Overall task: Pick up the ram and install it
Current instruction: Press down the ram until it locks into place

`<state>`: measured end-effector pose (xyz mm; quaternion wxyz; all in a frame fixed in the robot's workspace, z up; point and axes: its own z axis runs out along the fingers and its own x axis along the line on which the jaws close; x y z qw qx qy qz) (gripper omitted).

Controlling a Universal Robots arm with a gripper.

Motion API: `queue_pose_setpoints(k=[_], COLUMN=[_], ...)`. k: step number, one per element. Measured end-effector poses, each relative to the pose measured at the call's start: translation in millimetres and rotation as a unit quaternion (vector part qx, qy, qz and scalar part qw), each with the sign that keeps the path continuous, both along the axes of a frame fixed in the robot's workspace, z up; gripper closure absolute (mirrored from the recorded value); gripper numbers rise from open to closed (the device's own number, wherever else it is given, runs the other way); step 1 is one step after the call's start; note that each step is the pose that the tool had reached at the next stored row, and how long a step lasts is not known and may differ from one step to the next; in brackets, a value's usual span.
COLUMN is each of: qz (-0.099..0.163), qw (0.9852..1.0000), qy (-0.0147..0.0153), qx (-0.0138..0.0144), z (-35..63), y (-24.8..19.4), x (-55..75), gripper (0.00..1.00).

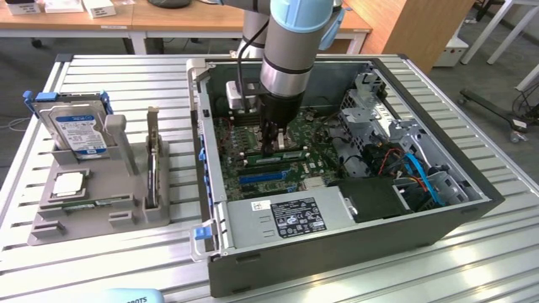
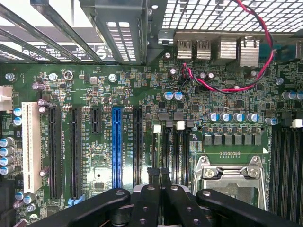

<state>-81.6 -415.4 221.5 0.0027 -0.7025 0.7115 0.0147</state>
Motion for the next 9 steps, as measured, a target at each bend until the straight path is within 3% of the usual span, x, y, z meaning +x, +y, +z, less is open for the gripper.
queue_pose_setpoints(k=[4, 9], qz=[0.0, 0.0], qw=[1.0, 1.0], qy=[-0.0008, 0.0], qx=[0.001, 0.0], z=[2.3, 13.3], y=[0.3, 0.0], x=[0.3, 0.0], gripper=[0.9, 0.9])
